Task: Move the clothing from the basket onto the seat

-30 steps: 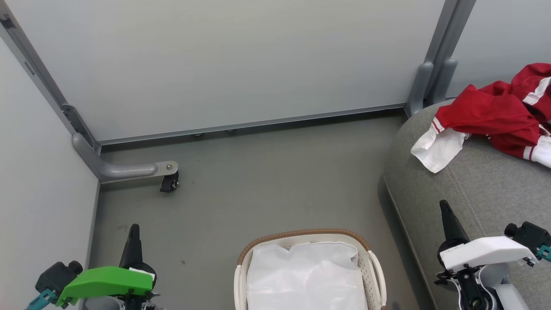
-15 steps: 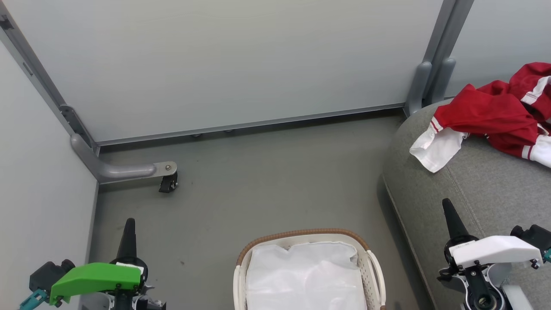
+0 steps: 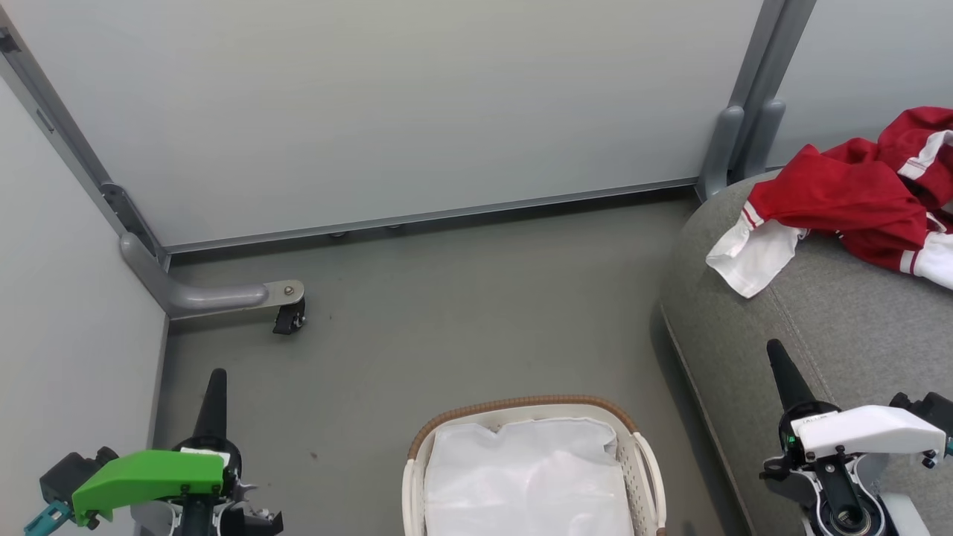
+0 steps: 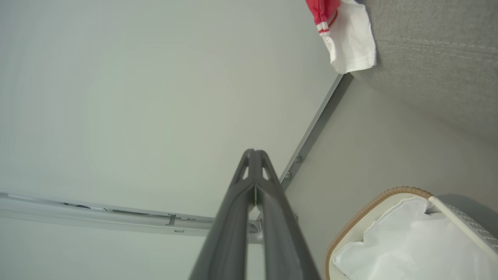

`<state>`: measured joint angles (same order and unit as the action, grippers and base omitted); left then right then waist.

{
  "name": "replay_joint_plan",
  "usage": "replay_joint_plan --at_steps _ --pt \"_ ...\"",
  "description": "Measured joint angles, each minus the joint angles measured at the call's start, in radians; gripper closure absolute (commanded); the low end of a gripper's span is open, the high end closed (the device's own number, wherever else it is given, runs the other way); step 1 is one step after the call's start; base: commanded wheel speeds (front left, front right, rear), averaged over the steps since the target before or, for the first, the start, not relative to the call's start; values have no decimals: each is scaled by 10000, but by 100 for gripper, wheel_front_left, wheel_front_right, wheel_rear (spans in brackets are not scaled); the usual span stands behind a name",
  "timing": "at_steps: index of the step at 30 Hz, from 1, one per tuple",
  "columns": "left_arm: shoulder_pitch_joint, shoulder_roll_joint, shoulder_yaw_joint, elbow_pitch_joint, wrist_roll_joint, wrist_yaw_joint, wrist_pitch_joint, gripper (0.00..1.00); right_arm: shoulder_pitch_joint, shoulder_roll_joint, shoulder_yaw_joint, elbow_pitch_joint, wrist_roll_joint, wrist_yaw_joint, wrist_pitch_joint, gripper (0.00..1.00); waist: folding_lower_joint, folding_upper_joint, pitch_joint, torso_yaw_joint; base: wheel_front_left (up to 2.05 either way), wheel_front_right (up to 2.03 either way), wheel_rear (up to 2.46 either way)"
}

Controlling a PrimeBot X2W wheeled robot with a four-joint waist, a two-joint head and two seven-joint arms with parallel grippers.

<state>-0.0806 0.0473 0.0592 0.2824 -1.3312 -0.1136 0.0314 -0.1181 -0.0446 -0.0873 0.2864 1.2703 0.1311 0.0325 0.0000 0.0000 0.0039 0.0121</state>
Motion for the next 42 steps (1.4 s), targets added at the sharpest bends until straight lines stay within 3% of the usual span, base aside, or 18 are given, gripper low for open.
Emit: replay_joint_plan --at_steps 42 --pt "-207 4 543 -349 -2759 -138 821 100 41 -23 -257 -393 3356 0 819 100 0 0 -8 -120 0 0 0"
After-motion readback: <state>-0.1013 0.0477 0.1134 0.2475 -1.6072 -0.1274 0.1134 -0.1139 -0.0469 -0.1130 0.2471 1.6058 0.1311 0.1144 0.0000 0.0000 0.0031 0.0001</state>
